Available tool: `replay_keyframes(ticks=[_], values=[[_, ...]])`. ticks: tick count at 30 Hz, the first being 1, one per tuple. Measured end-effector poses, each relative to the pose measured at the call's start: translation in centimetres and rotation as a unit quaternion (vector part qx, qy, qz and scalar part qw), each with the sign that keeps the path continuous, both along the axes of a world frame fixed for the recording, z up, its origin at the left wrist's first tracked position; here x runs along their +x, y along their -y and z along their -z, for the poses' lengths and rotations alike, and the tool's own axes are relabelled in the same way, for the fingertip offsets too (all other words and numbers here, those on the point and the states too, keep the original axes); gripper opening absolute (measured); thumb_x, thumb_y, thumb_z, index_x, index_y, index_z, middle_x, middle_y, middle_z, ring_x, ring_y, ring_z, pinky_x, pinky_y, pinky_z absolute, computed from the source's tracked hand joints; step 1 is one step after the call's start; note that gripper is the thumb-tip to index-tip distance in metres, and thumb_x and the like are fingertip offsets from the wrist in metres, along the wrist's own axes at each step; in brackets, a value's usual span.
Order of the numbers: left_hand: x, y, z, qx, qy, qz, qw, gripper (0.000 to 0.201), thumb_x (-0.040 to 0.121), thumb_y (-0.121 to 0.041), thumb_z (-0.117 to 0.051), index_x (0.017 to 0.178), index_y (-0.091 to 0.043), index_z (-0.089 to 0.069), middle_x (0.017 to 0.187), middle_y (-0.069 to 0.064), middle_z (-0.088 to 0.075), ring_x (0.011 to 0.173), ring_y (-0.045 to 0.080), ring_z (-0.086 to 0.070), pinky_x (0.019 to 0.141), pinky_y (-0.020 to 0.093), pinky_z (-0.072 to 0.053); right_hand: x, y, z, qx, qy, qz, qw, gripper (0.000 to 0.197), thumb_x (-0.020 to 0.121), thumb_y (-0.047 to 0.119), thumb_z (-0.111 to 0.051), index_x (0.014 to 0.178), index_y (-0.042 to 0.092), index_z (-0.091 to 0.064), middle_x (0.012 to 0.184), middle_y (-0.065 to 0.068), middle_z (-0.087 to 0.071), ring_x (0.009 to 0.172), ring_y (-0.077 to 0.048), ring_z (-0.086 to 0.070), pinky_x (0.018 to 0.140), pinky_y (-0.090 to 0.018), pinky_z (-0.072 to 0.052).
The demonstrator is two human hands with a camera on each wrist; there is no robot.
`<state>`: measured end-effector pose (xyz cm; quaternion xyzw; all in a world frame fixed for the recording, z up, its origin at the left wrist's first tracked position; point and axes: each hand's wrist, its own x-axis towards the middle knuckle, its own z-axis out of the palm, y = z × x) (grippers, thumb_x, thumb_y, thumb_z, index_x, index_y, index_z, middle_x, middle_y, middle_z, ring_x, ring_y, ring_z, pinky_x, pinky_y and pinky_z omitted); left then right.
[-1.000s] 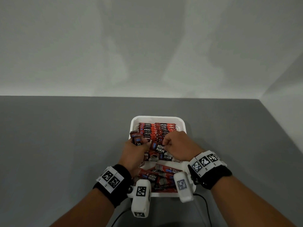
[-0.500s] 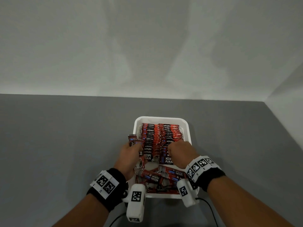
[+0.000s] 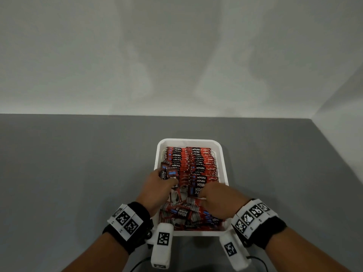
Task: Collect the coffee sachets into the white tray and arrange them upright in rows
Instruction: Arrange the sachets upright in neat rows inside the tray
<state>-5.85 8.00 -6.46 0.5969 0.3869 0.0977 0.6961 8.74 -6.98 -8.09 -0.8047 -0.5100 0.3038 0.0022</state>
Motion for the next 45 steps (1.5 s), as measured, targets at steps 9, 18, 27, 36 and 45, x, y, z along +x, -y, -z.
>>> replay_keyframes(ticks=[9,18,27,36,45], values=[[0.0,0.1,0.3,0.027,-0.003,0.007,1.000,0.021,0.088,-0.003,-0.064,0.103,-0.015,-0.071,0.098,0.023,-0.074,0.076,0.032,-0.065,0.066,0.041,-0.047,-0.4,0.5,0.7,0.003,0.070,0.003,0.998,0.045,0.100,0.048,-0.045,0.115,0.012,-0.068,0.113,-0.005,-0.059,0.102,-0.024,-0.061,0.090,-0.041,-0.054],[-0.1,0.2,0.1,-0.032,0.046,-0.029,0.998,0.021,0.089,0.004,-0.066,0.108,-0.004,-0.069,0.096,0.020,-0.075,0.071,0.026,-0.065,0.051,0.028,-0.043,-0.9,0.0,-3.3,0.183,-0.111,0.129,0.968,0.020,0.098,0.031,-0.061,0.103,0.018,-0.075,0.096,0.010,-0.070,0.088,-0.004,-0.065,0.082,-0.024,-0.053],[-0.7,-0.5,-0.5,-0.014,0.065,-0.037,0.997,0.019,0.086,0.007,-0.070,0.103,-0.002,-0.068,0.089,0.016,-0.074,0.065,0.021,-0.058,0.048,0.028,-0.041,-0.2,-2.2,-5.6,0.230,-0.161,0.171,0.945,0.008,0.086,0.024,-0.079,0.092,0.025,-0.074,0.086,0.007,-0.072,0.079,-0.005,-0.066,0.070,-0.015,-0.049],[-1.6,-1.6,-0.7,-0.052,0.056,-0.139,0.987,0.020,0.094,0.002,-0.043,0.091,-0.008,-0.060,0.068,0.002,-0.057,0.056,0.012,-0.050,0.047,0.026,-0.035,0.5,-4.4,-3.5,0.139,-0.083,0.111,0.981,0.008,0.087,0.012,-0.072,0.084,0.016,-0.078,0.078,0.017,-0.065,0.075,0.003,-0.060,0.071,-0.015,-0.044],[-1.7,-1.3,-1.2,-0.047,0.065,-0.130,0.988,0.023,0.092,0.010,-0.037,0.093,0.003,-0.059,0.065,0.009,-0.063,0.053,0.016,-0.060,0.048,0.028,-0.051,-1.6,-7.1,-0.6,0.075,0.004,0.024,0.997,0.015,0.085,0.019,-0.071,0.095,0.023,-0.081,0.097,0.004,-0.075,0.091,-0.020,-0.069,0.089,-0.039,-0.058]])
